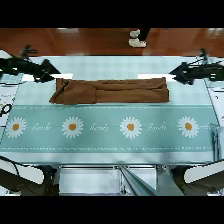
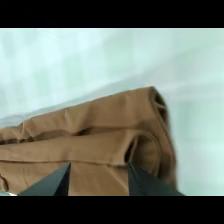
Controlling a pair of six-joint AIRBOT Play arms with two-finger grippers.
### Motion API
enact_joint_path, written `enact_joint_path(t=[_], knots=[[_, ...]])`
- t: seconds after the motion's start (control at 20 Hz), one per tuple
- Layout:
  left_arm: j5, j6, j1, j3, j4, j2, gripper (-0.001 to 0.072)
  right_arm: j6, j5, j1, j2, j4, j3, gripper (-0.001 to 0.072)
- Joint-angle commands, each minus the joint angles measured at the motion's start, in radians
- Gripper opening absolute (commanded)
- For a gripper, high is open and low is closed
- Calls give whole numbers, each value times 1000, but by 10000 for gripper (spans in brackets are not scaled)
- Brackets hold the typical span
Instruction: Fold the shirts.
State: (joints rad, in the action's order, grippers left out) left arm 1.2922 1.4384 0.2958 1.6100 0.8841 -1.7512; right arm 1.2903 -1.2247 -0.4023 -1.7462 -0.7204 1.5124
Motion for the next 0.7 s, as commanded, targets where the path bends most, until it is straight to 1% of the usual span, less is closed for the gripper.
enact_joint_path(t=[0.0, 0.05, 0.1, 0.2, 0.25, 0.3, 0.35, 0.45, 0.6, 0.65], knots=[[25, -7, 86, -74, 126, 180, 495, 10, -117, -131, 126, -121, -2, 414], [-45, -29, 90, -176, 127, 264, 495, 10, -98, -157, 165, -158, -52, 414], [-120, -32, 80, -304, 120, 352, 495, 10, -47, -175, 200, -174, -139, 414], [-266, -69, 30, -595, 106, 545, 496, 9, 79, -183, 226, -142, -326, 414], [-318, -69, 5, -710, 106, 623, 495, -13, 115, -176, 212, -104, -388, 414], [-361, -69, -19, -809, 103, 694, 496, -50, 119, -166, 185, -61, -412, 415], [-387, -64, -35, -875, 102, 747, 496, -68, 110, -154, 152, -27, -412, 415], [-390, -57, -53, -941, 100, 812, 495, -84, 114, -128, 89, 34, -409, 415], [-385, -54, -53, -949, 49, 838, 496, -87, 93, -64, 0, 50, -347, 415], [-384, -54, -53, -949, 29, 838, 496, -87, 89, -43, -26, 79, -320, 415]])
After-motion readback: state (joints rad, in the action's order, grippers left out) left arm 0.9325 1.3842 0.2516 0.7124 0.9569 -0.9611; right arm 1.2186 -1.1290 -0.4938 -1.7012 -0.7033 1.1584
